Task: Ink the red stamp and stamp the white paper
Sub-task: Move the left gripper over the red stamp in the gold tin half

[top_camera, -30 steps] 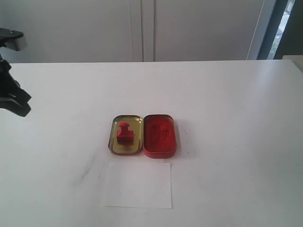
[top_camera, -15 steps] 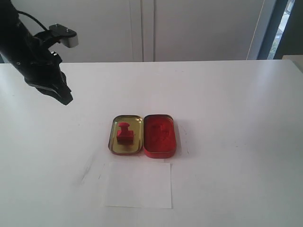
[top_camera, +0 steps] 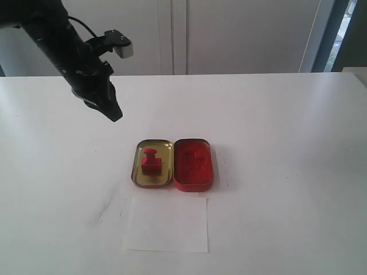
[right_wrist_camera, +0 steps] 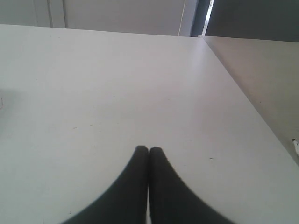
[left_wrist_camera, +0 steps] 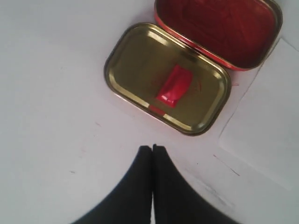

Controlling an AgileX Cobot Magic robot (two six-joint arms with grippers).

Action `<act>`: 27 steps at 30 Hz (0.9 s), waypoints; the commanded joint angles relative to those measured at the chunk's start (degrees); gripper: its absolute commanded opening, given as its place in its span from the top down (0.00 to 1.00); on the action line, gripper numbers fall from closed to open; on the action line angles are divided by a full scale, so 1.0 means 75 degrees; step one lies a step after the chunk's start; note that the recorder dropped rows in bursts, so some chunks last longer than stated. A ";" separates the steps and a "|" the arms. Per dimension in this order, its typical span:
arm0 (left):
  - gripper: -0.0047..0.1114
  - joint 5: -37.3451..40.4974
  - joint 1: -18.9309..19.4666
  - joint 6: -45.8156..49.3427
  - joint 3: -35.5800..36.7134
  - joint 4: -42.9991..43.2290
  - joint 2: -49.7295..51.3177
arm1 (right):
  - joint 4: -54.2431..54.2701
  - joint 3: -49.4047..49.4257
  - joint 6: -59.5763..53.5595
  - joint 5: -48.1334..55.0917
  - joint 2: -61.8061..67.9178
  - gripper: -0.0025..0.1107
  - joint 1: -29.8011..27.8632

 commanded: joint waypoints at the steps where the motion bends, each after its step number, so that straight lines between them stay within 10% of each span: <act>1: 0.96 0.0307 -0.0163 0.0325 -0.0468 0.0004 0.0283 | -0.0063 0.0043 0.0002 -0.0108 -0.0048 0.98 -0.0024; 27: 0.96 0.1771 -0.1223 0.3151 -0.1721 0.0728 0.1457 | -0.0063 0.0043 0.0002 -0.0108 -0.0048 0.98 -0.0024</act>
